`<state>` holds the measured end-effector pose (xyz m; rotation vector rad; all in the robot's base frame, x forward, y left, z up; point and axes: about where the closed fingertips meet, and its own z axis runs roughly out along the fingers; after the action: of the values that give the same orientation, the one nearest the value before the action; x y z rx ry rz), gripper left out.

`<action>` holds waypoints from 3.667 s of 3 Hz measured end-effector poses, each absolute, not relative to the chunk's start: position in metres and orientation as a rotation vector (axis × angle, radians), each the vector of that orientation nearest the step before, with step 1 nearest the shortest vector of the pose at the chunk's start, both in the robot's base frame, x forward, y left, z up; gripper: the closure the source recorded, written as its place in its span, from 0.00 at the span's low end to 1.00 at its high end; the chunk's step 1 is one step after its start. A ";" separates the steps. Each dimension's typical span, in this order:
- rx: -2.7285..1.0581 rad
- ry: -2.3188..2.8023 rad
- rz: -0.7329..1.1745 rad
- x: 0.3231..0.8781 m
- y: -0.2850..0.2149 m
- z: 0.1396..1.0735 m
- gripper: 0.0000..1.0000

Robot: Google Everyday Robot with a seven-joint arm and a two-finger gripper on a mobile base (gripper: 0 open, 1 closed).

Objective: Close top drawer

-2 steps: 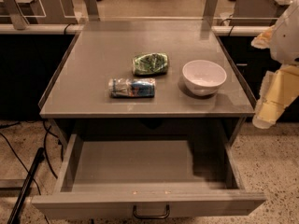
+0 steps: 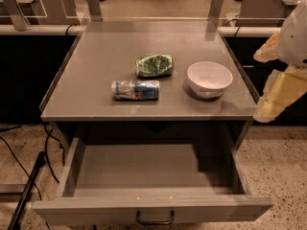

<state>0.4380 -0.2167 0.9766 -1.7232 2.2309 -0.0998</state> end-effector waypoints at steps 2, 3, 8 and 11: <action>-1.620 2.285 -0.009 0.402 -0.246 0.952 0.72; -1.512 2.238 0.105 0.365 -0.258 0.925 0.99; -1.400 2.224 0.488 0.253 -0.262 0.768 1.00; -1.496 2.112 0.314 0.260 -0.249 0.744 1.00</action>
Offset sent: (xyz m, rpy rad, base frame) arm -0.0654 -0.0526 -0.0482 0.1608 0.0578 -0.1256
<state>0.2596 -0.2489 0.7436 -1.4961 2.1119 0.3143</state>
